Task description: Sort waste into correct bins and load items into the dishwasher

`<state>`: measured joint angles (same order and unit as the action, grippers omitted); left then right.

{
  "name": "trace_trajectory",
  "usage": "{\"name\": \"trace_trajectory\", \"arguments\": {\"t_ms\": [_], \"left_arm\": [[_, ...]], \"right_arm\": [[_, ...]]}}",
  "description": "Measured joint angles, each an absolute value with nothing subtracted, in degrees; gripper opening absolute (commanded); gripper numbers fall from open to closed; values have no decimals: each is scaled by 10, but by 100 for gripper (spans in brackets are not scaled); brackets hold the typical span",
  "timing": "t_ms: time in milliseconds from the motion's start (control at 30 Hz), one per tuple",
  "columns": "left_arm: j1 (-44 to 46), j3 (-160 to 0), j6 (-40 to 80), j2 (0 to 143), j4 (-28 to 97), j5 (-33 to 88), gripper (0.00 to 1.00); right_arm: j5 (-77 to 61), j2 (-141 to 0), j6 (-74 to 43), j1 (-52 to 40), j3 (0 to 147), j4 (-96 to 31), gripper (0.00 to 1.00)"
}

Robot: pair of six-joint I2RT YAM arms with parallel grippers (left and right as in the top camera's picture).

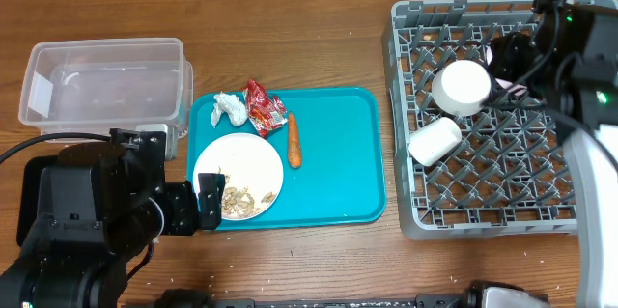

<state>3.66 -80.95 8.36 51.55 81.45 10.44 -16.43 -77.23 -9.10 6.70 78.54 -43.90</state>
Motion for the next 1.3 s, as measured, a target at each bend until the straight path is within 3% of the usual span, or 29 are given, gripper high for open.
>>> {"name": "trace_trajectory", "arguments": {"t_ms": [267,533,600,667,700,833,1033,1300], "left_arm": [[36,-809,84,515,814,104,100],[36,-809,84,515,814,104,100],[37,-809,84,515,815,104,100],[36,-809,84,515,815,104,100],[37,-809,84,515,815,104,100],[37,-809,84,515,814,104,100],[36,-809,84,515,815,104,100],[36,-809,84,515,815,104,100]], "right_arm": [[-111,-686,-113,-63,785,-569,4],[-109,-727,-146,-99,770,-624,5],[-135,-751,-146,-129,763,-623,9],[-155,-782,-148,-177,755,-619,19],[-161,-802,-146,-211,752,-613,29],[-156,-875,-170,-316,742,-567,42],[-100,-995,-217,-425,733,-423,49],[-5,-1060,-270,-439,733,-375,50]]}}
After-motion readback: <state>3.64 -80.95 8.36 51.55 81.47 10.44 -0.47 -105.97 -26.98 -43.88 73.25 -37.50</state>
